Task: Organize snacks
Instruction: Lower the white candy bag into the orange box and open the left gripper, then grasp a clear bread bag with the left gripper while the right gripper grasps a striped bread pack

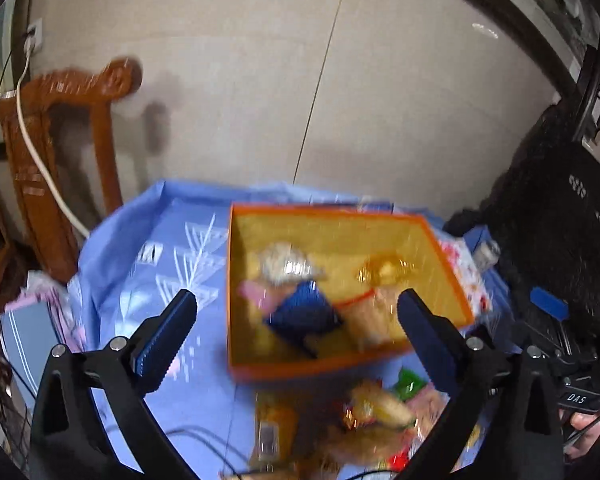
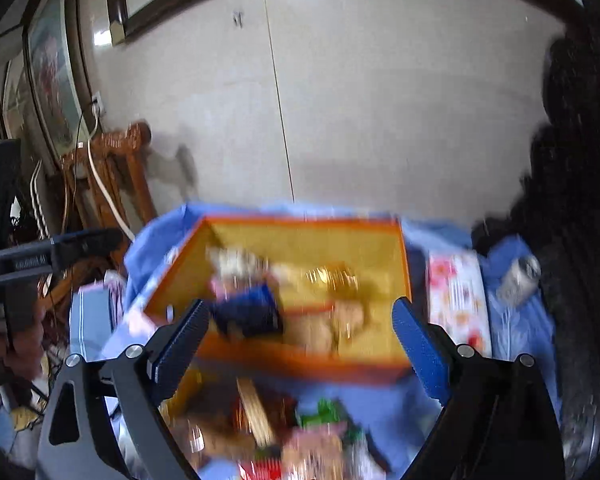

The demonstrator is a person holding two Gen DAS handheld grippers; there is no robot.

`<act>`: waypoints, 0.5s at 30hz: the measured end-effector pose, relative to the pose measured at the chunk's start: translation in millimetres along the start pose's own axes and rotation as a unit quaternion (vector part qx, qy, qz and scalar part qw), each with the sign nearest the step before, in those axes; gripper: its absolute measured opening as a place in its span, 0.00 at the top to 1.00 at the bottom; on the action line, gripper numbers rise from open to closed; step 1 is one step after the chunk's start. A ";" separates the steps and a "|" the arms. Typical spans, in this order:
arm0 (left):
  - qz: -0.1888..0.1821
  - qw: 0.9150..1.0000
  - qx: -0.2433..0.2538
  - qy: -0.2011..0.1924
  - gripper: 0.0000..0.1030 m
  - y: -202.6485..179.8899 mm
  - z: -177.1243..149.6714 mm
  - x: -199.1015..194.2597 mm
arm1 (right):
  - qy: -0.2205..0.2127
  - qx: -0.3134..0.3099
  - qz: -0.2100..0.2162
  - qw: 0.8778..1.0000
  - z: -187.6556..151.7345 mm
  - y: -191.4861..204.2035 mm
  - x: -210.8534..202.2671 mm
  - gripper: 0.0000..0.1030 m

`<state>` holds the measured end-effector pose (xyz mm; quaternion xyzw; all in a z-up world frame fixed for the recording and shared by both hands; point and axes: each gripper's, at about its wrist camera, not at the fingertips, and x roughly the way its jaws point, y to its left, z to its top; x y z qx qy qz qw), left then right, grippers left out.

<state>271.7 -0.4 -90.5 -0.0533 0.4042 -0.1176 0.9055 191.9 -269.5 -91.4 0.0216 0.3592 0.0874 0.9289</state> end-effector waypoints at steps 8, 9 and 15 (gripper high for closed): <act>-0.006 0.998 0.038 0.040 0.04 -9.5 -79.8 -14.0 | 0.090 0.015 -0.011 0.996 -113.0 -18.9 -30.0 0.09; -0.007 0.998 0.042 0.043 0.04 -10.9 -85.6 -15.2 | 0.097 0.018 -0.014 0.995 -124.5 -20.5 -33.2 0.09; -0.008 0.996 0.058 0.072 0.04 -20.8 -123.8 -26.1 | 0.139 0.045 -0.018 0.989 -185.2 -26.9 -40.1 0.10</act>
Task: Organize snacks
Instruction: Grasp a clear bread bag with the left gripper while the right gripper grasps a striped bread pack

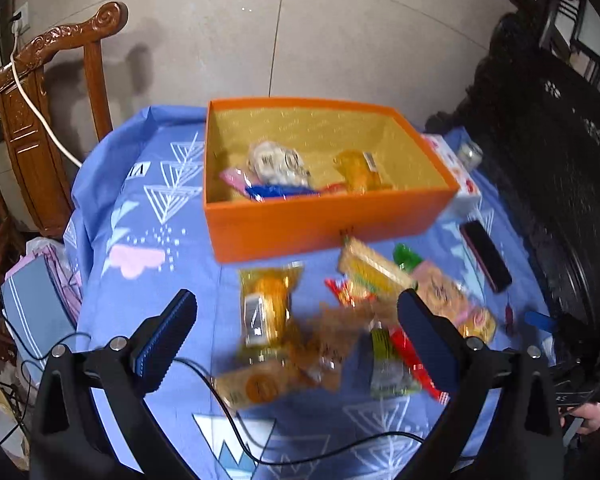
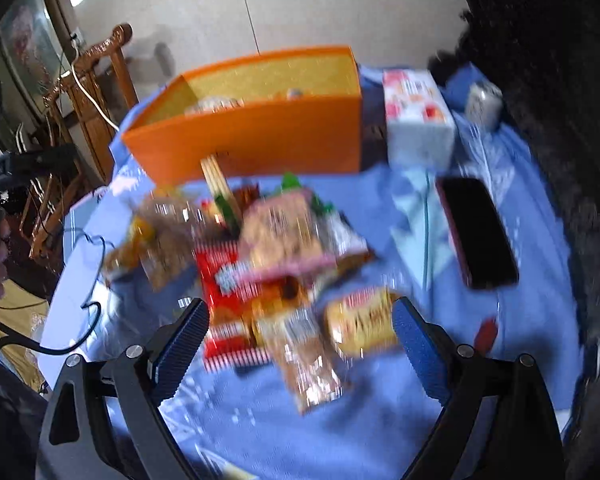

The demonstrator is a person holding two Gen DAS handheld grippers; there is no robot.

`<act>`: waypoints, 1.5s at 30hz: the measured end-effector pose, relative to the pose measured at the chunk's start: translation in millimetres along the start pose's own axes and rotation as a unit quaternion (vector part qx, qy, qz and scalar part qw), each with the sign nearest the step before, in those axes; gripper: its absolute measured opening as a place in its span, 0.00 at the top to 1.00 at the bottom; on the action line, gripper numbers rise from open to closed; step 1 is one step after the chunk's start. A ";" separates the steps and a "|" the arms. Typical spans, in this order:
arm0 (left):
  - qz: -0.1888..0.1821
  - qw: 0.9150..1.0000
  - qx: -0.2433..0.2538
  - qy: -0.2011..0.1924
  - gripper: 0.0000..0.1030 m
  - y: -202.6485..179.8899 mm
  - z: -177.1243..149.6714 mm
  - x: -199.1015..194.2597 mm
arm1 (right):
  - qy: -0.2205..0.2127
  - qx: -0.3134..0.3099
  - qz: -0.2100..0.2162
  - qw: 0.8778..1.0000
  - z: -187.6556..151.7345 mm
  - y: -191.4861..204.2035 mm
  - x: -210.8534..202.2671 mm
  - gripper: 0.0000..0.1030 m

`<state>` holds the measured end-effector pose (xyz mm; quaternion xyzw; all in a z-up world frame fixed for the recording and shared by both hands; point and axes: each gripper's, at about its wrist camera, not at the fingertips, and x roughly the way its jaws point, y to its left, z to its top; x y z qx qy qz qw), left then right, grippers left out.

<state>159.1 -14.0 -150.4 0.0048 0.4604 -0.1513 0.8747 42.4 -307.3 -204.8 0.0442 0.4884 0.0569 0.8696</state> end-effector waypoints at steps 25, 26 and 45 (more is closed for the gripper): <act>0.021 0.999 -0.024 0.022 0.04 -1.0 -40.0 -28.1 | 0.069 -0.072 0.035 0.994 -30.3 6.3 51.7 0.63; 0.020 0.999 -0.025 0.023 0.04 -1.5 -39.6 -27.3 | 0.075 -0.078 0.031 0.994 -32.1 6.7 55.5 0.63; 0.046 0.965 0.255 0.034 0.04 -72.7 -37.0 48.4 | 0.062 0.050 0.066 0.995 -37.8 -24.5 20.1 0.65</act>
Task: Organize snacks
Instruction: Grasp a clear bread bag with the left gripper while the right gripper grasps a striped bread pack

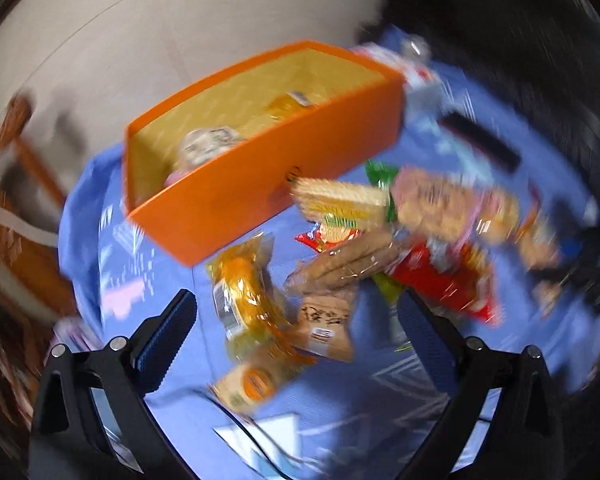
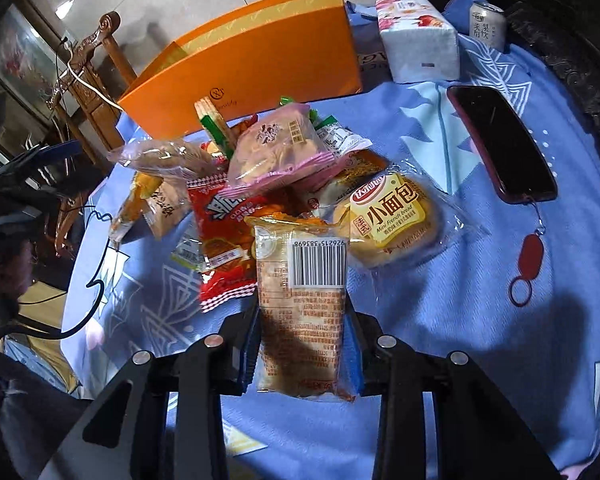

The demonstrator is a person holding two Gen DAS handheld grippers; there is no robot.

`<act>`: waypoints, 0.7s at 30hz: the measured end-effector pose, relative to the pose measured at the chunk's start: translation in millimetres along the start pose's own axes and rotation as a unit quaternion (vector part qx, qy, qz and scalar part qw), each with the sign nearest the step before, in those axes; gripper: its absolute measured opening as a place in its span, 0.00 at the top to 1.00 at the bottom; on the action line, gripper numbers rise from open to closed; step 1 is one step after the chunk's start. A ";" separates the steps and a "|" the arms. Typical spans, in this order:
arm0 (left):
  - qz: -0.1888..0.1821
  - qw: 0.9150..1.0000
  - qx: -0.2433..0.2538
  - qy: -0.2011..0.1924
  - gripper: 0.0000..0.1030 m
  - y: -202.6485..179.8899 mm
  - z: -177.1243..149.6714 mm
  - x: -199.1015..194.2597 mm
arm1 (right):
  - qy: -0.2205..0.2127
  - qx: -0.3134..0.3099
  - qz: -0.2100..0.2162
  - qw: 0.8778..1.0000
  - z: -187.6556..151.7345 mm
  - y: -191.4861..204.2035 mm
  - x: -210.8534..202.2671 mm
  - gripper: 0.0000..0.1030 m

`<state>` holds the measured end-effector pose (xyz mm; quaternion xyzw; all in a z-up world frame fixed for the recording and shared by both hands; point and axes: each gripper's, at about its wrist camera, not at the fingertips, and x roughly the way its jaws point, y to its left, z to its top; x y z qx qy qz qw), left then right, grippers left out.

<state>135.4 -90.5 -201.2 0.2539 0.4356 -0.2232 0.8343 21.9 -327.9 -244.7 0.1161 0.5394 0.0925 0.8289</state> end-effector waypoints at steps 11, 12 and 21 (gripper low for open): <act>0.026 0.968 0.247 -0.028 0.34 -48.9 -2.2 61.2 | -0.007 0.026 -0.021 0.999 -1.2 6.5 -7.9 0.65; 0.016 0.966 0.255 -0.025 0.51 -51.8 -2.4 63.7 | -0.008 0.028 -0.022 0.999 -1.1 6.4 -8.4 0.65; -0.011 0.973 0.228 -0.023 0.72 -51.5 -8.1 64.4 | -0.011 0.042 -0.033 0.999 -1.4 6.3 -10.5 0.65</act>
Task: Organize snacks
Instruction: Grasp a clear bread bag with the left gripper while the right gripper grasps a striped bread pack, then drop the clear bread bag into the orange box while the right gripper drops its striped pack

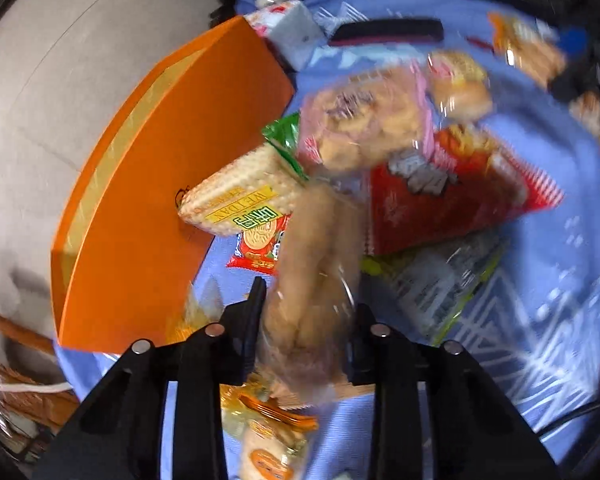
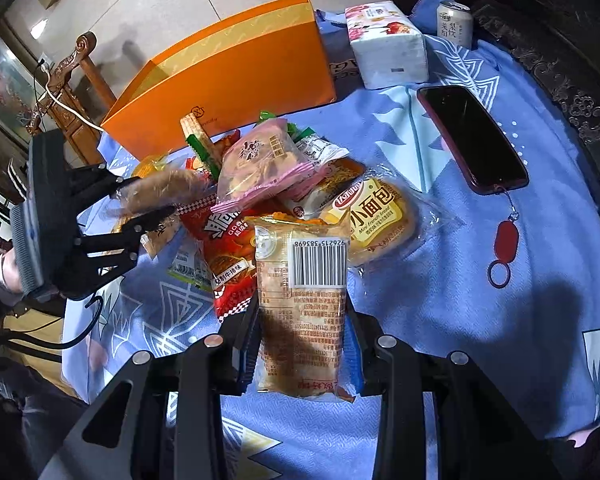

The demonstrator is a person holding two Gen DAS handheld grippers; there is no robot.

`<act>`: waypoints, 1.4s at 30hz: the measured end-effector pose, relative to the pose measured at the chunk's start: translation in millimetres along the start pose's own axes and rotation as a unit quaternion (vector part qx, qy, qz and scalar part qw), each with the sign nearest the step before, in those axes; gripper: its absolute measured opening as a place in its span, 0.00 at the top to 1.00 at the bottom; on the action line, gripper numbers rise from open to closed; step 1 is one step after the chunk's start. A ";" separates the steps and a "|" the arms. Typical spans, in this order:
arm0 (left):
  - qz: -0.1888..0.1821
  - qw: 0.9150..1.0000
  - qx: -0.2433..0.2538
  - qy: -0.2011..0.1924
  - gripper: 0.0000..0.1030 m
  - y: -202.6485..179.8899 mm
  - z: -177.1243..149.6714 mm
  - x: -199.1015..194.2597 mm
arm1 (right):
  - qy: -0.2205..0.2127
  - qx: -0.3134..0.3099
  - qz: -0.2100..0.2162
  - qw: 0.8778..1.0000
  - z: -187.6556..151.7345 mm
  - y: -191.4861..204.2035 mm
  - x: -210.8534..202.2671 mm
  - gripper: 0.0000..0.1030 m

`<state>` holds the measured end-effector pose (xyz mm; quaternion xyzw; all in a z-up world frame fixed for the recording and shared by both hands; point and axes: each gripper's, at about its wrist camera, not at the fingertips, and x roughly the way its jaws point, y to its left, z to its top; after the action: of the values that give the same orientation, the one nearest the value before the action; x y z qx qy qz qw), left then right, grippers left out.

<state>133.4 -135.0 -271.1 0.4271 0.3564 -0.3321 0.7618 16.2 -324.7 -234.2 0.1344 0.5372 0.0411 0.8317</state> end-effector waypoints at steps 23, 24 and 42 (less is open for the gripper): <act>-0.101 0.946 -0.305 -0.027 0.76 54.1 -28.7 -63.1 | -0.025 -0.018 0.020 0.999 13.8 16.3 -11.6 0.65; -0.100 0.944 -0.313 -0.034 0.76 59.5 -28.2 -69.1 | -0.029 -0.020 0.023 0.999 16.8 18.7 -13.7 0.65; -0.062 0.918 -0.375 -0.117 0.76 179.8 20.8 -114.1 | -0.146 -0.080 0.072 0.983 151.8 87.2 -46.3 0.65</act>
<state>224.6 -55.9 -94.4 0.0456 0.3886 -0.2680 0.8804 140.8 -278.0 -111.3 0.1102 0.3942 0.1238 0.9040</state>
